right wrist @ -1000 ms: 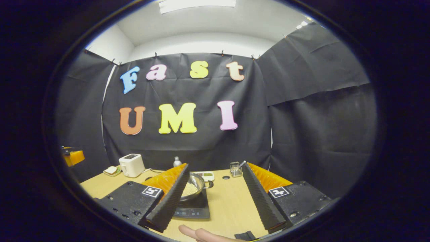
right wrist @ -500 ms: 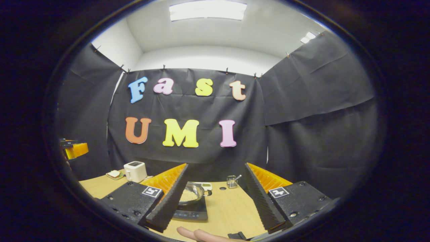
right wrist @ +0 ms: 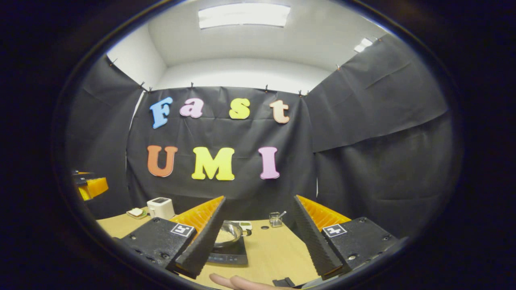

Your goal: First push the handle of the pot to place it horizontally, then grasp the pot with both hands and set it on the induction cooktop.

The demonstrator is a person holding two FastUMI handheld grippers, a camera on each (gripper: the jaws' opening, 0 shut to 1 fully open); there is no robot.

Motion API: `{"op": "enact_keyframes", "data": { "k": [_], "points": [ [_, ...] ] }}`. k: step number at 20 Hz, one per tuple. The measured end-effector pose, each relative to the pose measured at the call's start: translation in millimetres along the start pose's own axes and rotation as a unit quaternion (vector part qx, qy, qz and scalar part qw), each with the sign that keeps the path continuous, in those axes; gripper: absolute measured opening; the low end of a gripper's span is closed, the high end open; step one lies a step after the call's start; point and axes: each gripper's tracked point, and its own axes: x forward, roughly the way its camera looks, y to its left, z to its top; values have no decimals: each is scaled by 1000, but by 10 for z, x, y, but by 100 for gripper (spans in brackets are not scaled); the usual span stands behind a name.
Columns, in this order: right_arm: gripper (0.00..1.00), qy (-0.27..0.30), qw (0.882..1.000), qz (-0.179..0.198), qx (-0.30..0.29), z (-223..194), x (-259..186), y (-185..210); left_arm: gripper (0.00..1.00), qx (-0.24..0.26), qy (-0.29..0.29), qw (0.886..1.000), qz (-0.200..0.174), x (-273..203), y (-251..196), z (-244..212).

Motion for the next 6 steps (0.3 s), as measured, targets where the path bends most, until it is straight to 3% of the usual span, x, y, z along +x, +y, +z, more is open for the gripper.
{"op": "enact_keyframes", "data": {
  "k": [5, 6],
  "points": [
    [100, 12, 1000, 2, 5, -75, 78, -33, 95, -2, 6, 1000, 2, 30, -15, -24],
    [100, 13, 1000, 2, 5, -84, 92, -42, 84, -3, 7, 1000, 3, 35, -8, -35]
  ]
}}
